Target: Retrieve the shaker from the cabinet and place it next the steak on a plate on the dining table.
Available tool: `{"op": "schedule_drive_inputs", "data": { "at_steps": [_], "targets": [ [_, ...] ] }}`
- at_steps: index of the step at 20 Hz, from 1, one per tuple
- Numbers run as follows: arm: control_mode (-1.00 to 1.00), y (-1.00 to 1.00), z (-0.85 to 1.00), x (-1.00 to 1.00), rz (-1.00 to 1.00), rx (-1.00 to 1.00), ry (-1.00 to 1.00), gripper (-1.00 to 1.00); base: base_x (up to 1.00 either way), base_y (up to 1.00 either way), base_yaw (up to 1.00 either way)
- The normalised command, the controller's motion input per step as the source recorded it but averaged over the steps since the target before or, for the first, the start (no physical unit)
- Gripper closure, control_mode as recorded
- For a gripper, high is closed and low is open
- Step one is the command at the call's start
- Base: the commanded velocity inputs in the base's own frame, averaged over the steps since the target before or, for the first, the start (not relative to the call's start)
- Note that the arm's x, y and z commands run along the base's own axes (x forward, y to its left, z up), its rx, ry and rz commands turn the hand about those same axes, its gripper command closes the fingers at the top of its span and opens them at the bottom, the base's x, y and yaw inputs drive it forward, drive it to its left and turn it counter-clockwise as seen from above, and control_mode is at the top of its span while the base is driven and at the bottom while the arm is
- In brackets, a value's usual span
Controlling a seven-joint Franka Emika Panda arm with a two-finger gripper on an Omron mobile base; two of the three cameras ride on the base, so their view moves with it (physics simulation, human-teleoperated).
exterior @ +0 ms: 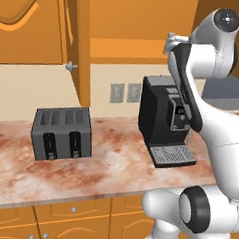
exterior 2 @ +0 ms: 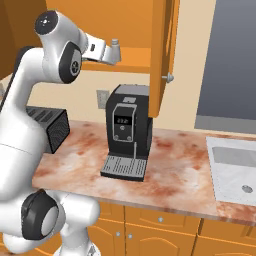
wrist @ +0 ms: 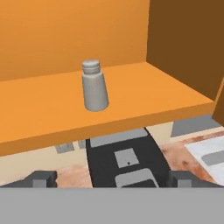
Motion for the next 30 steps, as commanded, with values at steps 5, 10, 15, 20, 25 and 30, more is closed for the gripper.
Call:
{"op": "schedule_drive_inputs", "data": {
  "at_steps": [5,10,15,20,25,30],
  "targets": [
    [-1.00,-0.02,0.09,0.41,0.00,0.07,-0.01,-1.00,0.00,0.00,0.00],
    [-1.00,0.00,0.06,0.28,0.00,0.03,-0.02,-1.00,0.00,0.00,0.00],
    [-1.00,0.00,0.01,0.26,0.00,0.00,0.00,-1.00,0.00,0.00,0.00],
    [-1.00,-0.02,0.00,0.34,0.00,0.00,0.00,-1.00,0.00,0.00,0.00],
    [-1.00,-0.01,0.00,0.37,0.00,0.00,0.00,-1.00,0.00,0.00,0.00],
    [-1.00,-0.01,0.00,0.38,0.00,0.00,0.00,-1.00,0.00,0.00,0.00]
  ]
}}
